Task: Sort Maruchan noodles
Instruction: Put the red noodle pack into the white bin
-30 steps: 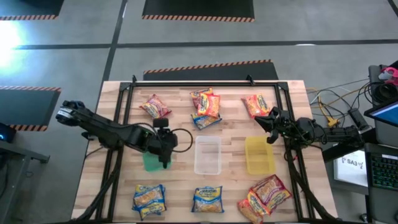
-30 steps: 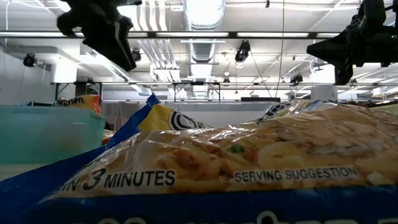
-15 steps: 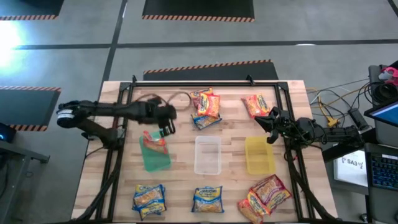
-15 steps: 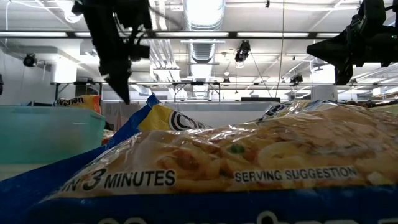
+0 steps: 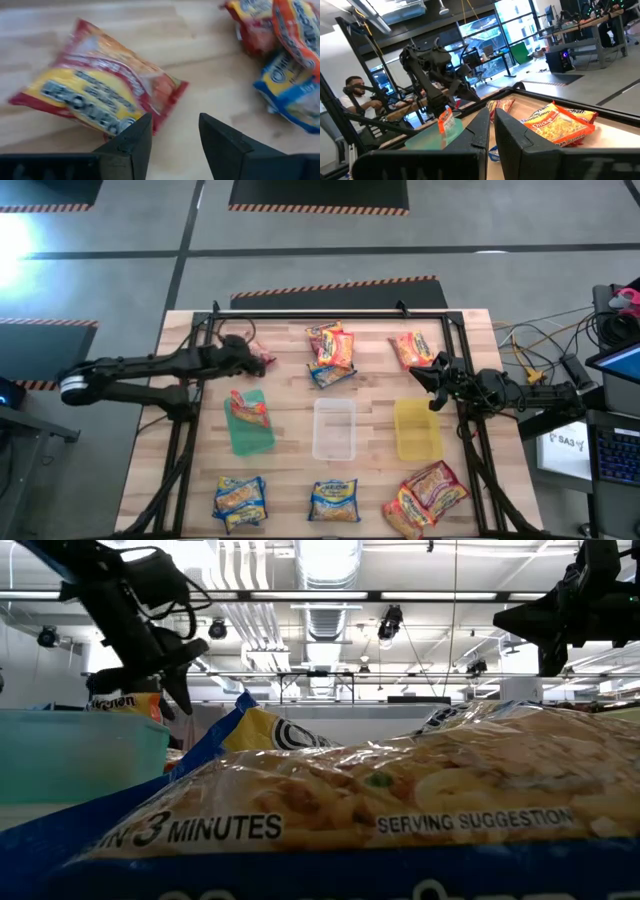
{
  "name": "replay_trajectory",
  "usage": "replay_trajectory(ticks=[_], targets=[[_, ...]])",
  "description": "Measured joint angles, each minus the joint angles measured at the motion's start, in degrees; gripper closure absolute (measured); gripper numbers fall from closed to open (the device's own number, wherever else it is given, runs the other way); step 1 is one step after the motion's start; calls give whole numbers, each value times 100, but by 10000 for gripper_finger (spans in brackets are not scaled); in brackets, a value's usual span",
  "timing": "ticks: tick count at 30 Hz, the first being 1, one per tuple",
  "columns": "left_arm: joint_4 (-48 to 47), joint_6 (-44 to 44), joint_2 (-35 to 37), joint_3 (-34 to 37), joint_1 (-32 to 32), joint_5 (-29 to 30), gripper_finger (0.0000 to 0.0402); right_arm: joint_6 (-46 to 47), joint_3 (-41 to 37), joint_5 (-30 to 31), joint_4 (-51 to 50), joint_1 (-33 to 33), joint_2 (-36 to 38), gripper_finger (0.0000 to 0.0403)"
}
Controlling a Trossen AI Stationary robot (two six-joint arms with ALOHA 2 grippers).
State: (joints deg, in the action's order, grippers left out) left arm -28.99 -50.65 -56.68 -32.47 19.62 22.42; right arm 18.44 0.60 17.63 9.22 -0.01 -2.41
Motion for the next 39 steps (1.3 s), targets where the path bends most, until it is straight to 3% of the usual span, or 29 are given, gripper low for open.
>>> replay_trajectory(ticks=[3,6,11,15,22,26,33,39], targets=[[-145,44,230,103,0,394,252,-2,0,0,2,0,2,385],[-344,-326,342,137,0,397,253,0,0,0,0,0,0,385],[-401,-1582,275,305,0,333,248,0,-2,0,1,0,0,385],[-402,-2479,203,577,0,249,216,0,-2,0,0,-2,0,385],[115,-2502,142,826,11,862,158,0,-2,0,0,0,0,385],[566,-2649,142,1052,155,882,140,0,0,0,0,-2,2,385],[1332,-3543,142,1509,365,668,133,0,-1,-1,0,-1,0,385],[1739,-3524,142,1634,776,694,133,0,0,0,2,0,1,385]])
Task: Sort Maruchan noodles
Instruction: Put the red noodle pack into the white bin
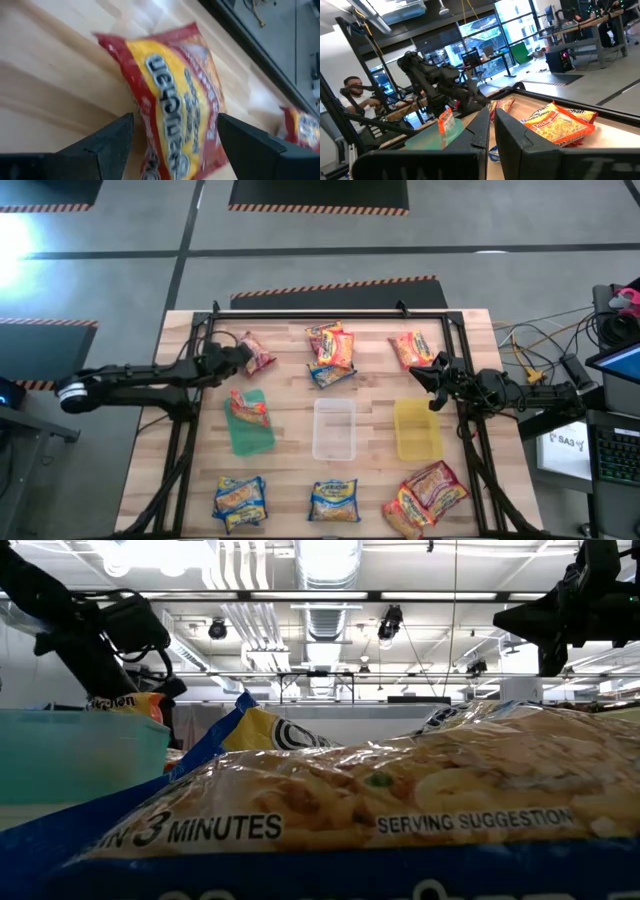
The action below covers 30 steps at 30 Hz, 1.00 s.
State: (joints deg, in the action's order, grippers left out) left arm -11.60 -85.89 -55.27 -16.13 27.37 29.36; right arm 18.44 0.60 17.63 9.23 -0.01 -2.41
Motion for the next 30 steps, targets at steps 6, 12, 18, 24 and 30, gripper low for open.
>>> replay_trajectory(ticks=[6,12,18,24,30], targets=[[324,841,-55,27,386,-113,133,0,0,0,-1,-1,-1,385],[599,869,-518,29,684,-804,133,0,-2,0,-2,-2,-1,385],[1207,903,-1084,29,840,-1042,135,0,-2,-2,0,0,-1,385],[1776,2116,-1454,29,951,-1039,142,0,-1,-1,-1,-1,-1,385],[1875,2430,-1721,18,958,-984,186,0,-2,0,-2,0,1,385]])
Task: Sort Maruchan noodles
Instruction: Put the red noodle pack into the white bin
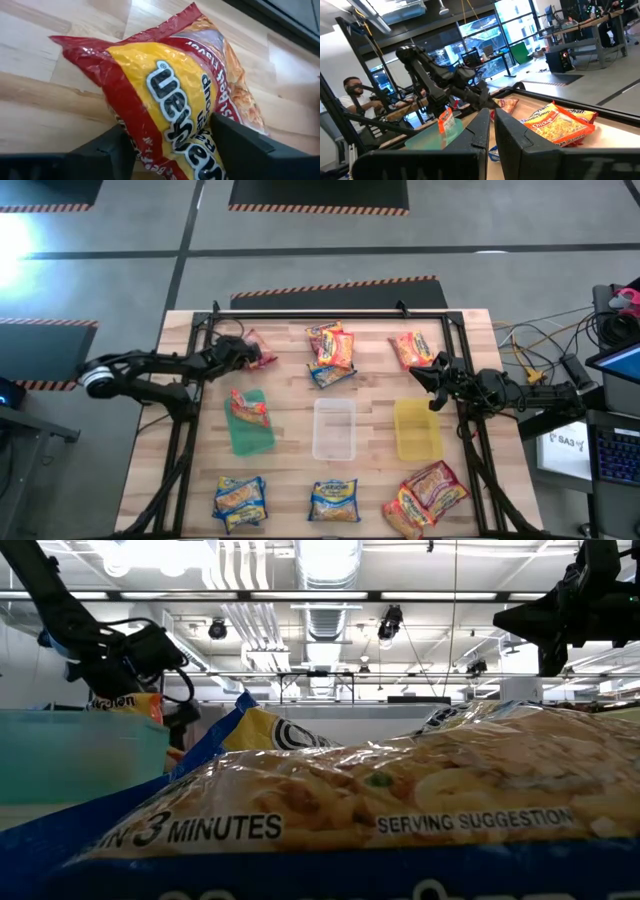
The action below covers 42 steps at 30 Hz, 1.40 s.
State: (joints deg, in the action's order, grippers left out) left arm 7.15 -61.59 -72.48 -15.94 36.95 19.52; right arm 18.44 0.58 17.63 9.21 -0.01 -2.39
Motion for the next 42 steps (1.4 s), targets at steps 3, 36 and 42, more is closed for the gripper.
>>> replay_trajectory(ticks=[3,36,42], targets=[[49,187,-44,0,2,-12,230,0,2,-1,1,-2,-1,385],[963,5233,972,-1426,-676,-3108,400,0,1,-1,2,-2,0,385],[1151,6021,856,-1429,-1342,-3129,400,0,2,0,2,0,-2,385]])
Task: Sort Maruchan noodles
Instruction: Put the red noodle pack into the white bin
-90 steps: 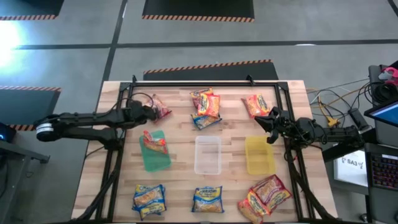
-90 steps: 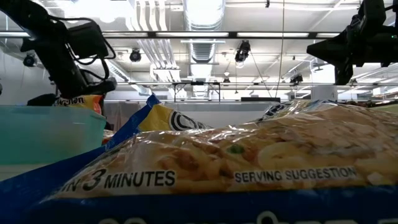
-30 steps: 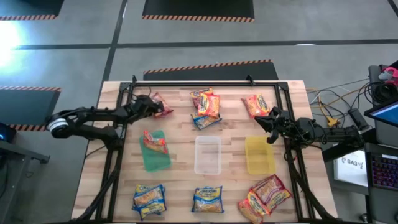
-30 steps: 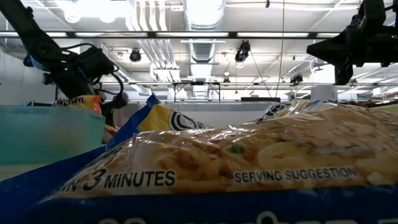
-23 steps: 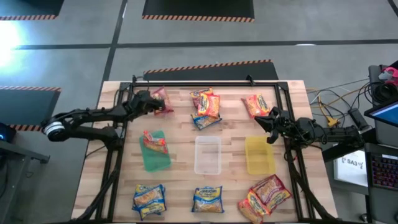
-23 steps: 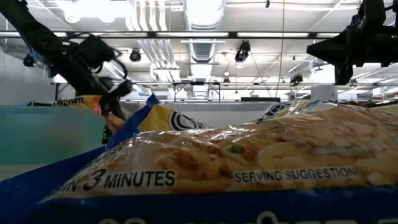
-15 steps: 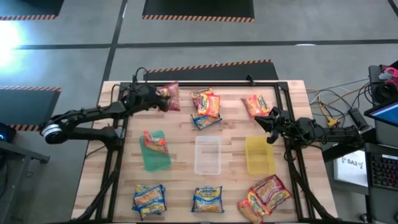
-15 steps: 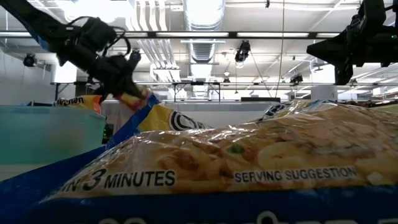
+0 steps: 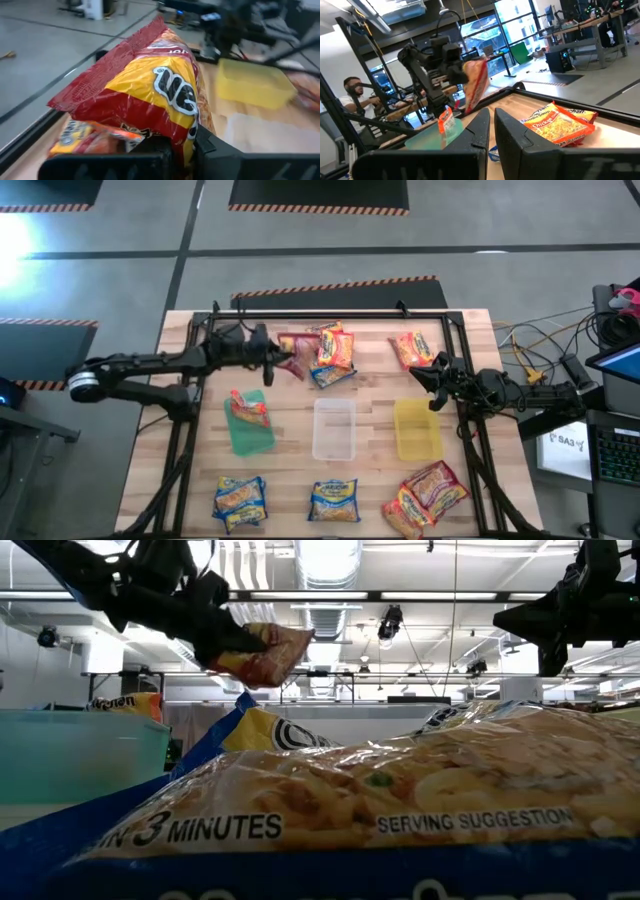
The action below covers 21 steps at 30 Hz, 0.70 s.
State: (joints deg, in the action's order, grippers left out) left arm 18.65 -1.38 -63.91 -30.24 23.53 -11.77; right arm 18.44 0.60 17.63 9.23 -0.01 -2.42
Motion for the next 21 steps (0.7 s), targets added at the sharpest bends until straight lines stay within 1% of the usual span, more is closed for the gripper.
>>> replay_trajectory(ticks=[7,12,17,21], targets=[[391,521,-262,0,-716,0,400,0,-1,-2,1,-1,1,385],[564,777,-522,0,-1101,1,400,-1,-1,-1,-1,-1,1,385],[1075,1085,-826,0,-1501,11,400,0,-1,0,-2,-2,0,385],[1279,1564,-1043,-7,-1705,27,400,-1,0,-1,-1,-1,0,385]])
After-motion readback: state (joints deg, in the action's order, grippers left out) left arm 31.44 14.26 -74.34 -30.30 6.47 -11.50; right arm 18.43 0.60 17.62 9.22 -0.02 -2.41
